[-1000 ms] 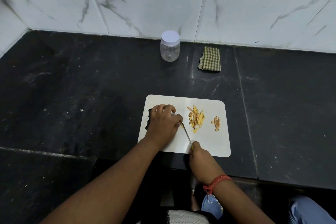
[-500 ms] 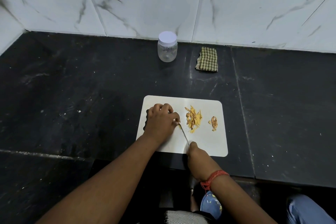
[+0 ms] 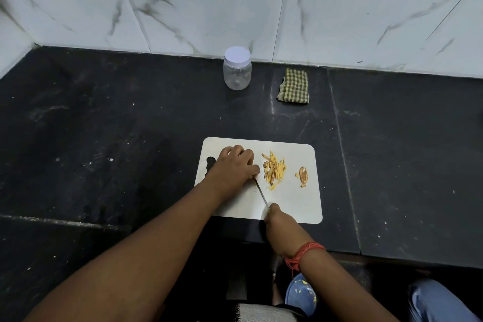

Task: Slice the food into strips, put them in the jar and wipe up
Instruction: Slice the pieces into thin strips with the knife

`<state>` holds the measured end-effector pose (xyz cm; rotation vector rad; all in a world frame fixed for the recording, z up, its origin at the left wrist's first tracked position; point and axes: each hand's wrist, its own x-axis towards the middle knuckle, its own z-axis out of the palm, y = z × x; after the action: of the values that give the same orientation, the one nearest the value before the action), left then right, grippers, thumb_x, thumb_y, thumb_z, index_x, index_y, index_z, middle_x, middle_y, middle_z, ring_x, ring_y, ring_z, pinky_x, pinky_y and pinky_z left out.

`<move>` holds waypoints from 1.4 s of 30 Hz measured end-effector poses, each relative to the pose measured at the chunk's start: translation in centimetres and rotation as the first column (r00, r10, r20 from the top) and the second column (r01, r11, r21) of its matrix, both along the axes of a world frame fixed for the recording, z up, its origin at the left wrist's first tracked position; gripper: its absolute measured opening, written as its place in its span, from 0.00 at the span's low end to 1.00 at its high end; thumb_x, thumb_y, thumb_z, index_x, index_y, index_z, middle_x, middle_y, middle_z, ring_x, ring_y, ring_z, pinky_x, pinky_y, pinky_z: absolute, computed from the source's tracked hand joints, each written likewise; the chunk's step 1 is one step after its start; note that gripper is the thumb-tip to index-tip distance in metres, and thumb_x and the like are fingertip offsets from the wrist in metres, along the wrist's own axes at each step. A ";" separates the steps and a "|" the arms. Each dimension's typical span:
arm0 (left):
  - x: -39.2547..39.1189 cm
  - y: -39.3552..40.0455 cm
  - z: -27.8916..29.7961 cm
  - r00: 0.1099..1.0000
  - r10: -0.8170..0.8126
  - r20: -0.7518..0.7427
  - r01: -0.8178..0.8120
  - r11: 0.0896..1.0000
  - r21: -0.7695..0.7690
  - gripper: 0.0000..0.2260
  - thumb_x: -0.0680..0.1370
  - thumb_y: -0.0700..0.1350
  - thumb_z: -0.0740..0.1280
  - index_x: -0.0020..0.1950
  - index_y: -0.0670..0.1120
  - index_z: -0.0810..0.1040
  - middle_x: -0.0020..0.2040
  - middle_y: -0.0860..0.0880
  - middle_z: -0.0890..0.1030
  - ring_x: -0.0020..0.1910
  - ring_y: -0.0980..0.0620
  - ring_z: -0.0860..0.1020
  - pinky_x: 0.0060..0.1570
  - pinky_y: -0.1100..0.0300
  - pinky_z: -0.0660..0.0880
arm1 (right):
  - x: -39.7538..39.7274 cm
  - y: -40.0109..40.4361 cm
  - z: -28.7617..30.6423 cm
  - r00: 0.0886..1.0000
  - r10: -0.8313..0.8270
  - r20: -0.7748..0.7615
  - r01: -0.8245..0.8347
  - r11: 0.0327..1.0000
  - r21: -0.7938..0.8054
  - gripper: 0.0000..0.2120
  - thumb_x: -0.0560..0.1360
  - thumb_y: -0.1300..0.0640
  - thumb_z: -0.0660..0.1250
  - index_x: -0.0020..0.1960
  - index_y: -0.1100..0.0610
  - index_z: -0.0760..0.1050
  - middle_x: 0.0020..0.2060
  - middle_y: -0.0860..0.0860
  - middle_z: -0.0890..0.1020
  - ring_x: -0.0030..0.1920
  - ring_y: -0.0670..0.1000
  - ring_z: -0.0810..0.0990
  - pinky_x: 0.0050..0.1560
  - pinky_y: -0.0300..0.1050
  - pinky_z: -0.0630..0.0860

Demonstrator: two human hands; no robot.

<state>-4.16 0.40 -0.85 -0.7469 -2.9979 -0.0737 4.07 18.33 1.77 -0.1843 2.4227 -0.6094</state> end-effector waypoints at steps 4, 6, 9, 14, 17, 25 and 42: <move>-0.4 0.1 0.5 0.999 -0.048 0.007 0.048 0.995 -0.084 0.09 0.79 0.43 0.65 0.57 0.53 0.80 0.56 0.47 0.74 0.56 0.44 0.71 0.62 0.46 0.69 | 0.2 0.0 -0.1 1.000 -0.009 -0.002 0.009 1.000 -0.001 0.11 0.78 0.66 0.53 0.60 0.61 0.64 0.51 0.60 0.80 0.49 0.60 0.79 0.43 0.44 0.68; -0.3 0.2 0.3 0.999 -0.035 0.014 0.037 0.994 -0.099 0.10 0.80 0.42 0.64 0.58 0.52 0.78 0.56 0.47 0.73 0.56 0.44 0.71 0.61 0.46 0.70 | 0.3 0.0 -0.1 1.000 0.003 -0.010 -0.003 1.000 0.009 0.11 0.78 0.67 0.53 0.60 0.61 0.64 0.50 0.60 0.80 0.48 0.60 0.79 0.43 0.45 0.68; 0.0 0.2 0.1 1.000 -0.015 0.023 0.017 0.994 -0.106 0.10 0.80 0.42 0.63 0.60 0.51 0.76 0.58 0.47 0.72 0.57 0.44 0.70 0.61 0.46 0.69 | 0.4 0.0 0.0 1.000 0.017 -0.020 -0.017 1.000 0.011 0.10 0.78 0.67 0.53 0.59 0.61 0.64 0.49 0.61 0.80 0.44 0.58 0.77 0.42 0.44 0.67; 0.3 0.4 0.1 1.000 -0.008 0.016 0.010 0.994 -0.112 0.11 0.81 0.42 0.62 0.62 0.51 0.74 0.59 0.47 0.71 0.58 0.44 0.69 0.61 0.47 0.69 | 0.9 0.2 -0.3 1.000 0.015 -0.019 -0.014 0.999 0.032 0.10 0.79 0.67 0.53 0.59 0.61 0.64 0.49 0.60 0.80 0.42 0.57 0.76 0.42 0.44 0.68; 0.5 0.5 0.1 1.000 0.006 -0.005 -0.006 0.997 -0.080 0.09 0.79 0.41 0.65 0.58 0.51 0.76 0.56 0.47 0.73 0.54 0.44 0.71 0.56 0.47 0.72 | 1.4 0.6 -0.4 1.000 0.010 -0.029 -0.009 1.000 0.030 0.09 0.78 0.67 0.53 0.57 0.60 0.64 0.47 0.60 0.80 0.47 0.59 0.79 0.41 0.45 0.68; 0.8 0.4 -0.7 0.994 0.037 -0.103 -0.033 0.999 0.034 0.08 0.73 0.39 0.72 0.49 0.51 0.80 0.48 0.48 0.73 0.46 0.45 0.72 0.46 0.49 0.74 | 2.0 1.5 -0.5 0.999 0.015 0.037 -0.016 0.999 0.043 0.08 0.80 0.65 0.53 0.58 0.59 0.64 0.46 0.55 0.77 0.47 0.55 0.78 0.43 0.42 0.69; 5.2 2.3 -2.3 0.893 0.444 -0.075 -0.411 0.872 0.266 0.11 0.75 0.57 0.71 0.51 0.51 0.81 0.51 0.50 0.75 0.51 0.47 0.73 0.60 0.43 0.70 | 0.9 2.8 2.0 0.921 -0.305 0.242 0.378 0.849 -0.368 0.12 0.83 0.49 0.55 0.48 0.58 0.64 0.24 0.53 0.71 0.18 0.52 0.65 0.19 0.38 0.62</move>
<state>1.07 2.70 -3.11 -0.0491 -2.8705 -0.3491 4.96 21.12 3.78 0.1358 2.1416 -1.2453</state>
